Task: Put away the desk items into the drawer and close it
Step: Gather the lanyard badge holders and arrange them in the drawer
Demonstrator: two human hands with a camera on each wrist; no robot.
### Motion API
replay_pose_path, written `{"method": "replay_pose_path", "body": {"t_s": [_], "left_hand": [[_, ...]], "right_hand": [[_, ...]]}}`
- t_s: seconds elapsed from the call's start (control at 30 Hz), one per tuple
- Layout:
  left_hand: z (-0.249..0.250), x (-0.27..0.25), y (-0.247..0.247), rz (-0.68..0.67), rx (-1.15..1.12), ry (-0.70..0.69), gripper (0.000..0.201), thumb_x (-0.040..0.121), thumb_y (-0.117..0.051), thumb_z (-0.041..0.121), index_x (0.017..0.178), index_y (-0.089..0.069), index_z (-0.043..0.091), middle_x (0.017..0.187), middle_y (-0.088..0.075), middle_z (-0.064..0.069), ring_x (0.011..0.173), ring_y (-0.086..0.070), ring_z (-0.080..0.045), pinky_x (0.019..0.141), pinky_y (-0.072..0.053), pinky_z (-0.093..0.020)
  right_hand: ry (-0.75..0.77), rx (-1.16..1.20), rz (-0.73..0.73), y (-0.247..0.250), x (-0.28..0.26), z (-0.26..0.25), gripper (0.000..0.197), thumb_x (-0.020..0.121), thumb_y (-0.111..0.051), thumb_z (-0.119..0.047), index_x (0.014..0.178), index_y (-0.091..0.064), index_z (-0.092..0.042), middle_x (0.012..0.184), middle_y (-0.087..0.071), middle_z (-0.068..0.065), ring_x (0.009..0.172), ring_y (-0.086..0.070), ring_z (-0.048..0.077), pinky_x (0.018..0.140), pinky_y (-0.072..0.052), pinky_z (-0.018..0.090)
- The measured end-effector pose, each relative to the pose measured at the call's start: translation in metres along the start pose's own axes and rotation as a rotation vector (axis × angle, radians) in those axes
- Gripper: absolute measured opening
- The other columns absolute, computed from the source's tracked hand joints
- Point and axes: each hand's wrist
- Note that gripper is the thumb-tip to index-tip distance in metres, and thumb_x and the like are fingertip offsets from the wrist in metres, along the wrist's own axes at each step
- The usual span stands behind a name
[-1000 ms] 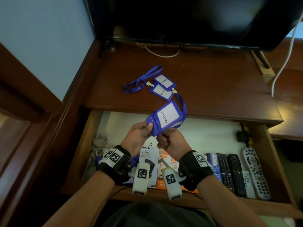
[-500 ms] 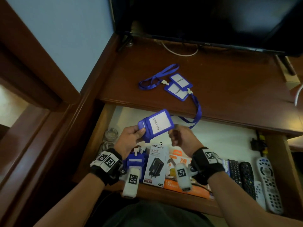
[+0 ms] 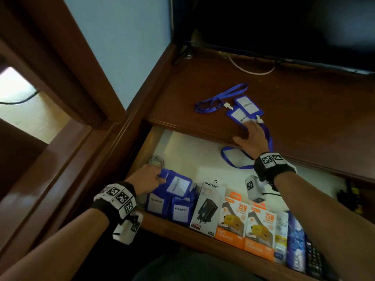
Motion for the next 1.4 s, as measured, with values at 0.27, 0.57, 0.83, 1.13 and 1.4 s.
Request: {"method": "replay_pose_path", "body": {"t_s": [0.27,0.57,0.83,1.13,1.4], "left_hand": [[0.005,0.001,0.016,-0.168,0.387,-0.106,0.017,0.094,-0.053,0.021,0.104,-0.06,0.009,0.11,-0.061,-0.008,0.097,-0.06,-0.02,0.087,-0.051,-0.034],[0.041,0.001,0.008,-0.352,0.818,-0.211,0.02,0.096,-0.045,0.009,0.101,-0.063,0.0,0.104,-0.065,-0.015,0.083,-0.058,-0.024,0.071,-0.044,-0.031],[0.072,0.012,-0.022,-0.363,0.882,-0.373,0.016,0.096,-0.047,0.01,0.098,-0.061,0.001,0.105,-0.064,-0.015,0.094,-0.063,-0.029,0.069,-0.044,-0.033],[0.063,0.032,-0.036,-0.234,0.817,-0.448,0.022,0.089,-0.06,0.024,0.102,-0.065,0.006,0.105,-0.062,-0.01,0.091,-0.061,-0.026,0.072,-0.05,-0.036],[0.045,0.043,-0.021,-0.021,0.233,-0.43,0.023,0.083,-0.067,0.042,0.096,-0.066,0.024,0.116,-0.052,0.004,0.114,-0.045,-0.015,0.097,-0.041,-0.036]], "right_hand": [[-0.036,-0.189,-0.002,-0.014,-0.016,-0.002,0.105,0.071,-0.075,-0.049,0.151,-0.014,-0.019,0.156,-0.015,0.007,0.144,-0.011,0.033,0.114,-0.018,0.054],[-0.102,-0.469,0.099,-0.015,-0.015,-0.017,0.06,0.074,-0.072,-0.021,0.128,-0.047,-0.011,0.134,-0.032,0.018,0.122,-0.032,0.042,0.099,-0.037,0.055],[-0.072,-0.421,0.093,-0.016,-0.015,-0.016,0.044,0.078,-0.064,-0.008,0.121,-0.052,-0.005,0.139,-0.037,0.02,0.129,-0.033,0.041,0.103,-0.036,0.056],[-0.036,-0.489,0.083,-0.011,-0.027,-0.017,0.035,0.082,-0.057,-0.008,0.116,-0.056,0.0,0.123,-0.047,0.023,0.111,-0.043,0.043,0.087,-0.044,0.049],[0.069,-0.385,0.033,0.011,-0.031,-0.005,0.029,0.088,-0.055,-0.016,0.115,-0.054,-0.004,0.109,-0.059,0.023,0.104,-0.053,0.041,0.08,-0.046,0.042]]}}
Point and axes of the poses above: each hand's wrist, its own x-axis towards the middle knuckle, its own y-axis out of the back of the hand, z = x × y
